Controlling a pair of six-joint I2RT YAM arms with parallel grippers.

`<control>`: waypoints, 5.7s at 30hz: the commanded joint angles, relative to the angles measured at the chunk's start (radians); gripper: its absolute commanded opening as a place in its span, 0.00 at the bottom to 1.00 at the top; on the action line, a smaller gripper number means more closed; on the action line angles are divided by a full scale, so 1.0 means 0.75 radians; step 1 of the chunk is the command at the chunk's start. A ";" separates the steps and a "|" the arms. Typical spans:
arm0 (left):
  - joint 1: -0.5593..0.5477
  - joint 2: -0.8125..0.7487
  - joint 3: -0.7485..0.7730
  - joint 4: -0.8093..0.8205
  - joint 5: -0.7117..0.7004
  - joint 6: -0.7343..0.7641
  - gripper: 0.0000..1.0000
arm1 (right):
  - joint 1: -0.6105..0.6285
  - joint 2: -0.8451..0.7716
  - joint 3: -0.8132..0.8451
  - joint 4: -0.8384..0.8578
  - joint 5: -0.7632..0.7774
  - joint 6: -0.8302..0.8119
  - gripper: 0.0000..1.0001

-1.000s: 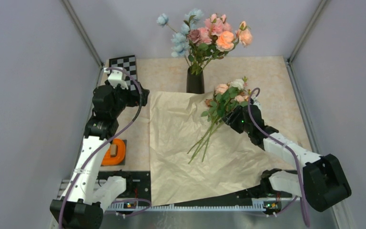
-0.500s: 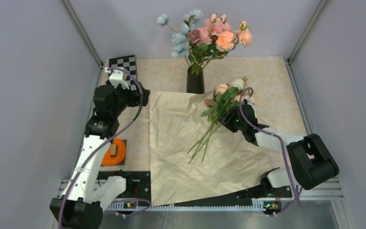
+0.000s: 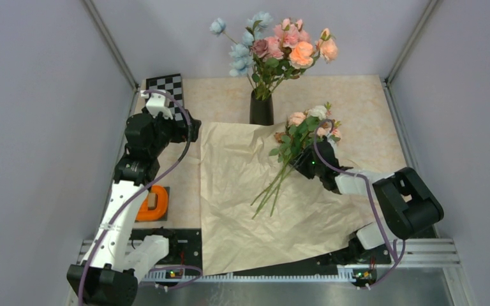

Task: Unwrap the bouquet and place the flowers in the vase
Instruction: Pick up the fake flower from the wrapping paper, then insert the fake flower into the vase.

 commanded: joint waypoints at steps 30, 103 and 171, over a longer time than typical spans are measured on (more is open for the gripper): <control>-0.019 -0.025 0.001 0.039 -0.024 0.001 0.99 | 0.000 -0.350 -0.100 -0.167 0.407 0.142 0.00; -0.647 0.191 0.166 0.841 0.483 -0.855 0.15 | 0.364 -0.469 0.885 -0.267 -0.770 -0.956 0.00; -0.296 0.723 0.627 1.326 0.062 -0.090 0.00 | -0.539 -0.742 0.485 -0.630 -0.405 -0.891 0.71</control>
